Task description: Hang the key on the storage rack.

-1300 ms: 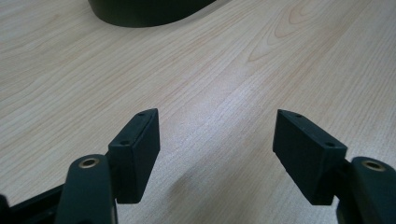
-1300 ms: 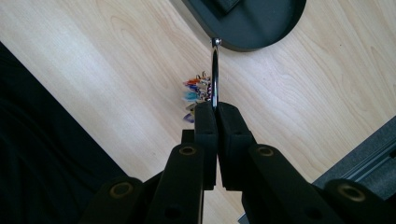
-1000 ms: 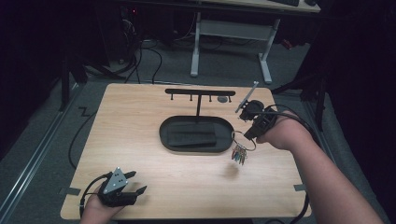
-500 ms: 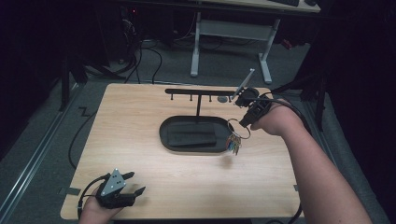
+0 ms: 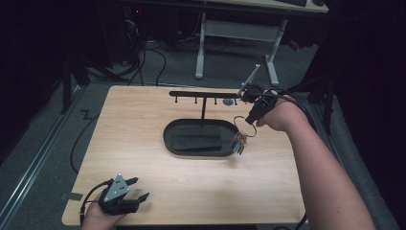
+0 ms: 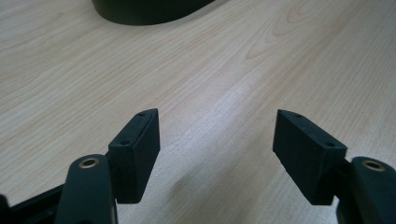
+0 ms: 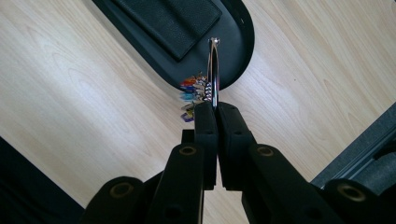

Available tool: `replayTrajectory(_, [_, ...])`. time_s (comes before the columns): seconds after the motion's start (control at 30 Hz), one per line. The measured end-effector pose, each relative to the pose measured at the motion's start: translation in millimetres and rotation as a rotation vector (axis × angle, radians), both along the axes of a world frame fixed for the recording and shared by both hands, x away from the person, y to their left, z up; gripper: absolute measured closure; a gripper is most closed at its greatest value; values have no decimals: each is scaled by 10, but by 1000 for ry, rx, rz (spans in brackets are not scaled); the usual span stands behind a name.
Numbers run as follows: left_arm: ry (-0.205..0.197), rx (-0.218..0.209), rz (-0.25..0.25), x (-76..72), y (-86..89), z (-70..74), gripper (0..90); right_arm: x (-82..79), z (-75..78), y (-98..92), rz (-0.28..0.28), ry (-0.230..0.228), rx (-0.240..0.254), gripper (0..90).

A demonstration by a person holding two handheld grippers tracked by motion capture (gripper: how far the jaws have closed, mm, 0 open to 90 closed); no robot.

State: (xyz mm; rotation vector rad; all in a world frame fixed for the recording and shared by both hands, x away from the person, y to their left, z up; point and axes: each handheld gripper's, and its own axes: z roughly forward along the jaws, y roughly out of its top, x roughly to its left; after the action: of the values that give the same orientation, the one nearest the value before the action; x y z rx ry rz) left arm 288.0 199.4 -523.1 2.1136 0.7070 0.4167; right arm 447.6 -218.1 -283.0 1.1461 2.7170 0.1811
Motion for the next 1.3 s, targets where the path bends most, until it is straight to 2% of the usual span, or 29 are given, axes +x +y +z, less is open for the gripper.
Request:
replayTrajectory(0.03, [-3,3,0,-9,-5,4,325,23,-14,-4,18,-5,1,881])
replayTrajectory(0.23, [-9,6,13,16,7,13,324,149,-36,42,10,-5,-5,881])
replayTrajectory(0.33, [2,-4,25,32,12,9,324,225,-2,62,15,-11,-12,881])
replayTrajectory(0.43, [0,2,22,4,23,-2,324,280,15,93,-3,-17,22,881])
replayTrajectory(0.47, [0,10,20,3,33,4,324,312,11,95,13,-20,26,881])
replayTrajectory(0.57, [2,-7,32,28,60,6,324,381,19,121,20,-35,26,881])
replayTrajectory(0.63, [8,-4,34,21,74,1,324,410,15,141,1,-37,36,881])
replayTrajectory(0.73, [-3,2,36,0,91,17,325,466,-4,156,3,-35,28,881])
replayTrajectory(0.8, [-3,-14,46,-6,108,31,325,489,14,162,-10,-33,31,881])
replayTrajectory(0.87, [-4,-10,47,-17,119,31,325,507,20,164,-18,-37,32,881])
replayTrajectory(0.93, [-9,-1,47,-22,123,35,326,541,35,160,-8,-44,12,881])
replayTrajectory(0.97, [-12,-1,49,-23,126,42,326,543,45,160,-29,-43,15,881])
replayTrajectory(1.03, [-13,-8,52,-23,125,40,326,572,61,139,-28,-49,26,881])
replayTrajectory(1.2, [-9,0,47,-13,123,21,326,649,-8,83,-42,-36,14,881])
replayTrajectory(1.23, [-6,2,46,-10,125,22,325,658,-15,76,-60,-38,24,881])
replayTrajectory(1.3, [-5,2,46,-7,127,15,326,699,-32,50,-55,-42,44,881])
